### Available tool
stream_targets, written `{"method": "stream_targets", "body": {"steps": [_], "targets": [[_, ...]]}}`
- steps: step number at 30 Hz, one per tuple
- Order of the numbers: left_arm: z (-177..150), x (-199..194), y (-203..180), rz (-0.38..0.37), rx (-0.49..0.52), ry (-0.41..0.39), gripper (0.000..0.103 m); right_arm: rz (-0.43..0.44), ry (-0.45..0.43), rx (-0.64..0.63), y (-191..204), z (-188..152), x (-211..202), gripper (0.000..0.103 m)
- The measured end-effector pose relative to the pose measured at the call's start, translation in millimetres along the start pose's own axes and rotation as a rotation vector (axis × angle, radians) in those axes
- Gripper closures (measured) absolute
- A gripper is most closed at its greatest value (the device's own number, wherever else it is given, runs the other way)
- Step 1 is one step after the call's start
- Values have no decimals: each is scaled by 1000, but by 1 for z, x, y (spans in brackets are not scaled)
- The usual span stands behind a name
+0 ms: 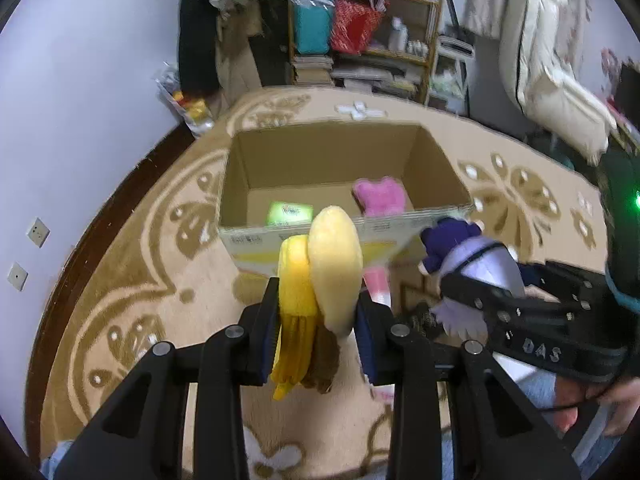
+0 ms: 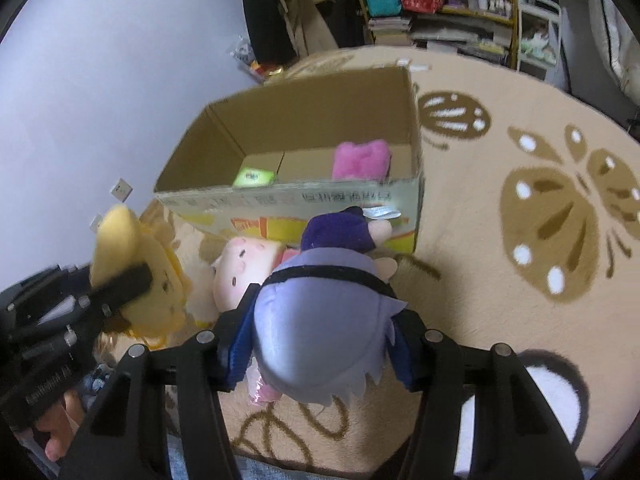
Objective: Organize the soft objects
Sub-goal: 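Lift the yellow plush with the left tool while the right tool lifts the doll over the box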
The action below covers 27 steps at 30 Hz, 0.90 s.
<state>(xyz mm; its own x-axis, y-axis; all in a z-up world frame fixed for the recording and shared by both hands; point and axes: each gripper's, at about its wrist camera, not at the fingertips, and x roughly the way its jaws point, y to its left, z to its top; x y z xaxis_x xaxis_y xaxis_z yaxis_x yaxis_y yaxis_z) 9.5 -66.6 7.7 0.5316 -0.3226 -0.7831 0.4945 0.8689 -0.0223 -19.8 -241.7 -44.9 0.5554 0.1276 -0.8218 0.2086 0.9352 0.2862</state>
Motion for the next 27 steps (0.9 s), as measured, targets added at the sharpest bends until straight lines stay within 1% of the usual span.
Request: {"method": "stream_targets", "body": {"steps": [3,5,7,12,15,21,24,27], "targets": [[7,-5,4,9,-14,-56,72,-8,-37,-27,6,4,-11,43],[12,-7,4,12,-5,-83,72,-6,-62,-39,10,6,-17,43],[17,-10,4,13,-1,-103,72,-4,-82,-50,12,8,-19,43],[25,-17,9,8,-13,-131,72,13,-95,-69,19,11,-24,44],[31,-24,12,13,-16,-164,72,28,-127,-79,24,13,-32,44],[46,-27,22,14,-36,-219,72,44,-211,-83,28,24,-45,44],[52,-23,26,12,-61,-240,71,68,-269,-69,24,28,-47,44],[55,-12,30,32,-79,-227,71,71,-325,-66,20,33,-47,44]]}}
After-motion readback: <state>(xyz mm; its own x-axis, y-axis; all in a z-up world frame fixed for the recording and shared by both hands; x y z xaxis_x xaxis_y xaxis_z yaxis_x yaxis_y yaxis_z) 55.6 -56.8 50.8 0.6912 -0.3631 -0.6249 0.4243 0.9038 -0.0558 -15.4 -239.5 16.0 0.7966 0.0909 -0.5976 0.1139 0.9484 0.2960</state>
